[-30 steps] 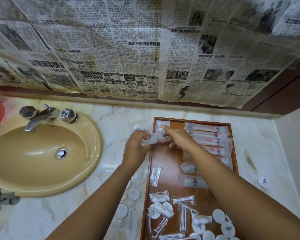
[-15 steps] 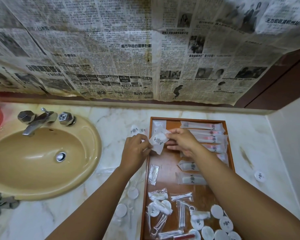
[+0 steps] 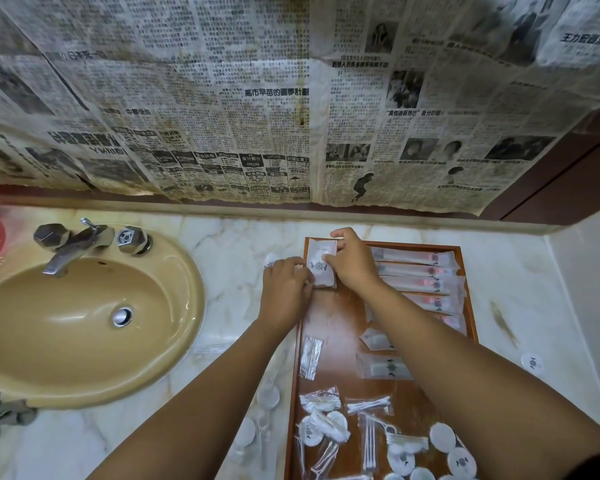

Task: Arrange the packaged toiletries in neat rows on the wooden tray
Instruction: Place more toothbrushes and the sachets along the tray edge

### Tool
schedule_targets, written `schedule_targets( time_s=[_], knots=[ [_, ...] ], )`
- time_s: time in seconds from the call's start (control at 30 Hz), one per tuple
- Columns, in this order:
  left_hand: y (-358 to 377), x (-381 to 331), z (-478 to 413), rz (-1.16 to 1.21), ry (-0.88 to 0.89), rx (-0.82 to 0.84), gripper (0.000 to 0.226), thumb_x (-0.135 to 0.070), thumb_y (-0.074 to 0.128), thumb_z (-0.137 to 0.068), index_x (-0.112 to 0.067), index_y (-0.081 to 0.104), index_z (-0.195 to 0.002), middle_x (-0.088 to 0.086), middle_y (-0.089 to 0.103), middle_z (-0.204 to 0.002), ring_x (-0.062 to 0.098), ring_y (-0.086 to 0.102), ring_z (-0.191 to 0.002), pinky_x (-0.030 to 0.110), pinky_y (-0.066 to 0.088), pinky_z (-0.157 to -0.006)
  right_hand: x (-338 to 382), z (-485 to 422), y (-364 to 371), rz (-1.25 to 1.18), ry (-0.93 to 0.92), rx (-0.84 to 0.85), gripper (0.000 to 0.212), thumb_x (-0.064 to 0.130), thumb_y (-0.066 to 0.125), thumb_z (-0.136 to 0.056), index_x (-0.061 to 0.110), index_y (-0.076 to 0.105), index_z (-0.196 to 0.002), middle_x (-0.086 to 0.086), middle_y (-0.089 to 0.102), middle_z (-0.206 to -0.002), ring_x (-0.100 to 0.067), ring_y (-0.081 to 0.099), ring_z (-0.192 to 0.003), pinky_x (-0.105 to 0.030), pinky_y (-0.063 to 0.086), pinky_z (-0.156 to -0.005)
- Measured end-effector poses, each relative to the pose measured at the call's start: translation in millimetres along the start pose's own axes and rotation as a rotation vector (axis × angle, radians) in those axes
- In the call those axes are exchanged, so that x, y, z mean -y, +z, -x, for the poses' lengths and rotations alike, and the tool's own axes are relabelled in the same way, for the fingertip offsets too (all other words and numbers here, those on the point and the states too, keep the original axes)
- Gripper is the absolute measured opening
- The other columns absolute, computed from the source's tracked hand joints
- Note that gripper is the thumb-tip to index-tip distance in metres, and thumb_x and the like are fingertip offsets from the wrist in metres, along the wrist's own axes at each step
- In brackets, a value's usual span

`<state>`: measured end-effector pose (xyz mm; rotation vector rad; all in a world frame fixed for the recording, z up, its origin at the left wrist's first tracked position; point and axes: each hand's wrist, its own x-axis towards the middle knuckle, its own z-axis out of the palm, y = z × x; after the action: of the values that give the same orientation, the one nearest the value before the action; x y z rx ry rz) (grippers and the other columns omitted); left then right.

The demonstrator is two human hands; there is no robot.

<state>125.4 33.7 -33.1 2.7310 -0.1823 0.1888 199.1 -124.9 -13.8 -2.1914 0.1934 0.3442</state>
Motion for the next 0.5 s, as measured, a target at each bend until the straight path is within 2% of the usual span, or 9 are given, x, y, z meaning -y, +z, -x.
schedule_targets(
  time_s=[0.07, 0.17, 0.23, 0.33, 0.43, 0.5],
  knots=[
    [9.5, 4.7, -4.4, -0.091, 0.053, 0.013, 0.005, -0.010, 0.071, -0.080, -0.015, 0.070, -0.081, 0.005, 0.068, -0.115, 0.033, 0.058, -0.102, 0.048, 0.044, -0.087, -4.1, -2.4, 3.2, 0.116, -0.084, -0.002, 0.045, 0.013, 0.078, -0.085, 0.023, 0.059, -0.125, 0.000, 0.063, -0.121, -0.023, 0.061, -0.111, -0.039, 0.051, -0.097],
    [24.8, 10.6, -2.3, -0.223, 0.136, 0.075, 0.008, -0.014, 0.066, -0.087, -0.015, 0.074, -0.084, 0.004, 0.068, -0.122, 0.030, 0.056, -0.108, 0.054, 0.039, -0.098, -15.4, 2.7, 4.4, 0.271, -0.211, 0.030, 0.045, 0.009, 0.072, -0.090, 0.016, 0.060, -0.132, -0.005, 0.052, -0.137, -0.025, 0.049, -0.127, -0.025, 0.037, -0.103],
    [28.7, 12.2, 0.9, -0.236, 0.161, 0.076, 0.009, -0.018, 0.066, -0.088, -0.015, 0.075, -0.087, 0.003, 0.068, -0.123, 0.030, 0.056, -0.109, 0.054, 0.037, -0.103, -22.3, 9.3, 4.3, 0.306, -0.291, 0.033, 0.043, 0.010, 0.067, -0.095, 0.012, 0.059, -0.137, -0.007, 0.044, -0.149, -0.026, 0.042, -0.137, -0.024, 0.031, -0.108],
    [26.4, 8.9, 4.8, -0.168, 0.151, 0.049, 0.020, -0.024, 0.061, -0.089, -0.014, 0.074, -0.100, 0.004, 0.066, -0.125, 0.030, 0.055, -0.113, 0.056, 0.035, -0.108, -32.4, 19.6, 6.6, 0.448, -0.433, 0.017, 0.044, 0.018, 0.057, -0.101, 0.008, 0.053, -0.144, -0.013, 0.034, -0.161, -0.031, 0.029, -0.149, -0.042, 0.024, -0.123],
    [23.7, 8.9, 1.4, -0.094, 0.109, 0.061, 0.043, -0.025, 0.046, -0.095, -0.009, 0.063, -0.131, 0.010, 0.059, -0.140, 0.036, 0.049, -0.130, 0.059, 0.033, -0.113, -42.3, 34.3, 10.5, 0.690, -0.476, -0.082, 0.052, 0.030, 0.048, -0.103, 0.009, 0.045, -0.151, -0.013, 0.033, -0.162, -0.033, 0.022, -0.152, -0.056, 0.018, -0.124],
    [20.9, 11.3, -5.6, -0.078, 0.140, 0.115, 0.055, -0.026, 0.037, -0.098, -0.007, 0.048, -0.148, 0.012, 0.045, -0.156, 0.039, 0.035, -0.145, 0.060, 0.022, -0.119, -47.2, 44.8, 15.5, 0.786, -0.440, -0.070, 0.061, 0.039, 0.038, -0.104, 0.009, 0.035, -0.157, -0.012, 0.028, -0.165, -0.032, 0.016, -0.155, -0.061, 0.012, -0.123]
  ],
)
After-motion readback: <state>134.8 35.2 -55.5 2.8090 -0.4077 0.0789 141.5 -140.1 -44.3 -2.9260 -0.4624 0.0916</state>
